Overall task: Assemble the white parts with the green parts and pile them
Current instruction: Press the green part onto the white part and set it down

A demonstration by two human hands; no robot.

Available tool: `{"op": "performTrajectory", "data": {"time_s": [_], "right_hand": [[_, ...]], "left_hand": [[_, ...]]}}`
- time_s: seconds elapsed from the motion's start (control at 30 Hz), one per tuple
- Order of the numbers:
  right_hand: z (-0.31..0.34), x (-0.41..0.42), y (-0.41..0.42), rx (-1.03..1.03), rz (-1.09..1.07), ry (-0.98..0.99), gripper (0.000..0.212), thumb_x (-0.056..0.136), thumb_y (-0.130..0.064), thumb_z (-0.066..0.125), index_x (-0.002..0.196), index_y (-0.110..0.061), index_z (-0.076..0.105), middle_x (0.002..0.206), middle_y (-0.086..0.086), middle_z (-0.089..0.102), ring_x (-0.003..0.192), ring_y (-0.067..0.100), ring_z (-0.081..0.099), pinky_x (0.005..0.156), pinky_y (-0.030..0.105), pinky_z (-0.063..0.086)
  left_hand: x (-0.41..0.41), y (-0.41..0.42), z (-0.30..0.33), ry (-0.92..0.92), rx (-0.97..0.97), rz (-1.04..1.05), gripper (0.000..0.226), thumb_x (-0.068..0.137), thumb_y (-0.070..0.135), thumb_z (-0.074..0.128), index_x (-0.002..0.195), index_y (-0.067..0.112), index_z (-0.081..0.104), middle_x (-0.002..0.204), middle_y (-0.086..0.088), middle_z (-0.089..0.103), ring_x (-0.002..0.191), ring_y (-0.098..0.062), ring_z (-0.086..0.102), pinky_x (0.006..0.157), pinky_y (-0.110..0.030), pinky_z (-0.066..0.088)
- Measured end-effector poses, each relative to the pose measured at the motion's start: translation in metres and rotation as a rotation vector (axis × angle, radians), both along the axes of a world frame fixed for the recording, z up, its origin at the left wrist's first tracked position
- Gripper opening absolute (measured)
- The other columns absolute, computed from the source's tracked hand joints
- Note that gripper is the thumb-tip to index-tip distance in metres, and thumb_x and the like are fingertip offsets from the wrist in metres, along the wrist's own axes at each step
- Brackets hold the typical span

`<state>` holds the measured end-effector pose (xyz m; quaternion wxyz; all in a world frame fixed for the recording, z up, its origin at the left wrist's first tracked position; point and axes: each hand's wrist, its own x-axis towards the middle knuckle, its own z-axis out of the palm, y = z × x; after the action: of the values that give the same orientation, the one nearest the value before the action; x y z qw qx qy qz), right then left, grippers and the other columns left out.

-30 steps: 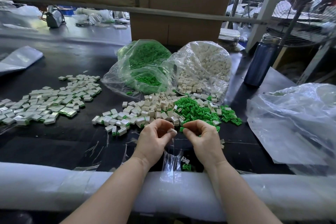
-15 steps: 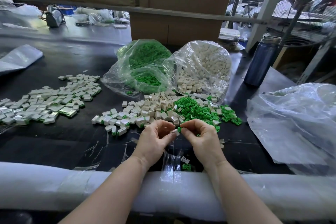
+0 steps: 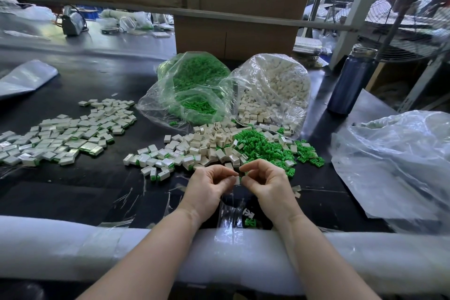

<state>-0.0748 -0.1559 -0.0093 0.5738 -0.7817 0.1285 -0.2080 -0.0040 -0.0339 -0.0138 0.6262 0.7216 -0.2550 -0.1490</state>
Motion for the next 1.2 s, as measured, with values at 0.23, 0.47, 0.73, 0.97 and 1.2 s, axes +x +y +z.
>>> {"op": "performTrajectory", "data": {"time_s": [0.23,0.47,0.73,0.97,1.2], "right_hand": [[0.0010,-0.0007,-0.0012,0.007,0.025,0.032,0.012,0.077,0.010,0.066,0.080,-0.002,0.065,0.074,0.010,0.064,0.068,0.015,0.057,0.065,0.022,0.050],[0.0015,-0.0022,-0.0020,0.006,0.059,0.055,0.018,0.075,0.010,0.068,0.073,-0.008,0.063,0.072,0.010,0.064,0.067,0.015,0.059,0.067,0.027,0.052],[-0.0020,0.0019,-0.0035,0.157,-0.021,0.008,0.015,0.080,0.006,0.065,0.075,-0.008,0.065,0.064,0.004,0.063,0.055,0.005,0.058,0.052,0.017,0.047],[-0.0034,0.0013,-0.0052,0.225,-0.008,-0.014,0.011,0.083,-0.003,0.066,0.076,-0.011,0.069,0.067,0.004,0.070,0.061,0.011,0.066,0.053,0.019,0.050],[-0.0037,0.0016,-0.0026,0.170,-0.009,0.024,0.013,0.084,-0.006,0.067,0.072,-0.010,0.065,0.058,-0.001,0.066,0.053,0.005,0.061,0.052,0.017,0.050]], "left_hand": [[-0.0008,0.0009,-0.0009,-0.103,0.111,-0.020,0.011,0.084,0.002,0.063,0.084,0.010,0.070,0.075,-0.001,0.065,0.069,-0.007,0.059,0.067,-0.010,0.047],[-0.0008,0.0008,-0.0028,-0.147,0.165,-0.066,0.011,0.085,0.002,0.063,0.084,0.011,0.069,0.077,-0.001,0.067,0.073,-0.008,0.060,0.074,-0.015,0.050],[-0.0039,-0.0026,-0.0028,-0.109,0.079,-0.066,0.019,0.083,0.004,0.066,0.091,0.021,0.061,0.085,-0.011,0.070,0.080,-0.023,0.067,0.078,-0.030,0.055],[0.0005,-0.0007,-0.0046,-0.170,0.119,-0.017,0.007,0.088,0.017,0.062,0.091,0.016,0.067,0.086,-0.003,0.070,0.083,-0.016,0.066,0.080,-0.024,0.053],[0.0023,0.0005,-0.0032,-0.049,0.042,0.016,0.006,0.085,0.011,0.064,0.086,0.016,0.067,0.080,-0.001,0.069,0.075,-0.010,0.065,0.073,-0.017,0.053]]}}
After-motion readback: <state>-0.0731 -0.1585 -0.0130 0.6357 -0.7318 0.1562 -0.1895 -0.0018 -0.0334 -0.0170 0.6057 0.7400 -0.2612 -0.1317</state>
